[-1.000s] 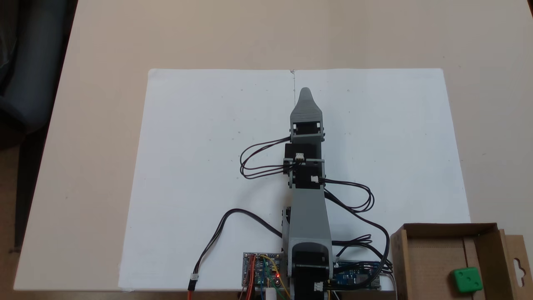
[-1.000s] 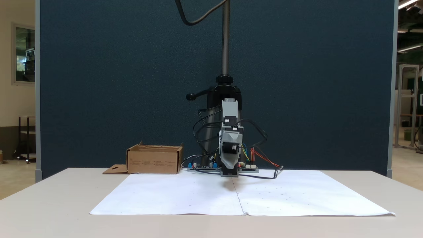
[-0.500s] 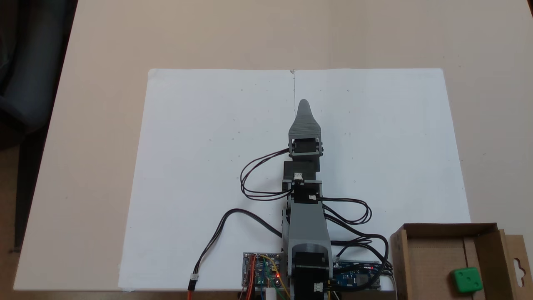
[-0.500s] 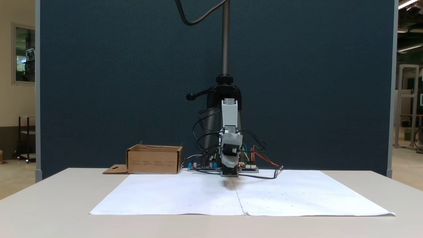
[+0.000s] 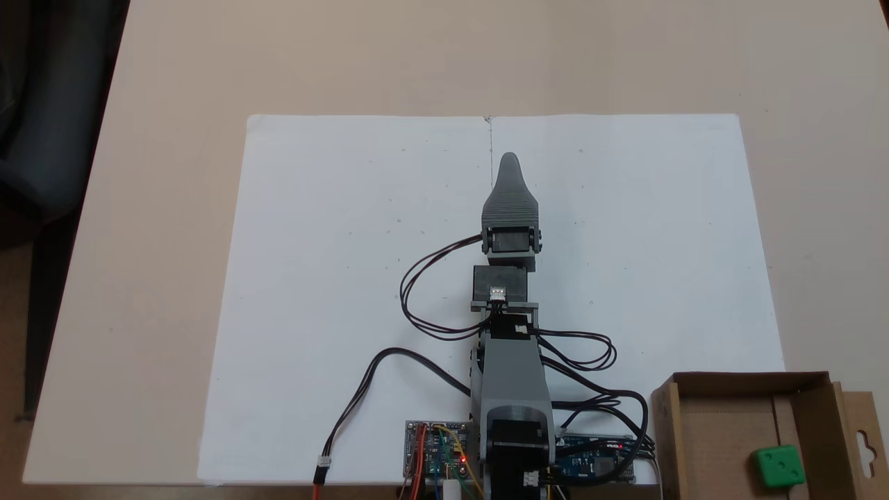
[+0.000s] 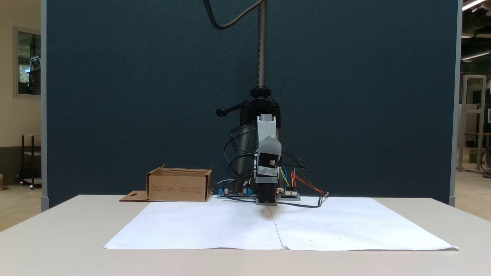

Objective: Grasp a green dice and put it in the bin.

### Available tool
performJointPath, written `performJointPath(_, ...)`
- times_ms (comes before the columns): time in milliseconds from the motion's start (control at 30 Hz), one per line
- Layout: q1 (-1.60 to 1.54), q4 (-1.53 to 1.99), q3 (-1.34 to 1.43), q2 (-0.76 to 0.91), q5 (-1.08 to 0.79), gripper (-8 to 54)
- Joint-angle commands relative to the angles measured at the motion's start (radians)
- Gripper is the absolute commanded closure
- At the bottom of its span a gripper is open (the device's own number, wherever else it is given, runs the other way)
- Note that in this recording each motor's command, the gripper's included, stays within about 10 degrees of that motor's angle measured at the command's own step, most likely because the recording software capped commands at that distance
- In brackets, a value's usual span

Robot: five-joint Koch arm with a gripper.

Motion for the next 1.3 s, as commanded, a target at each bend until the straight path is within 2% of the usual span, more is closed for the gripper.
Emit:
performJointPath(0, 0.02, -0.101, 0.071, 0.115, -0.005, 0.7)
performJointPath(1267, 0.009, -0.19, 0.071, 0.112, -0.002, 0.4)
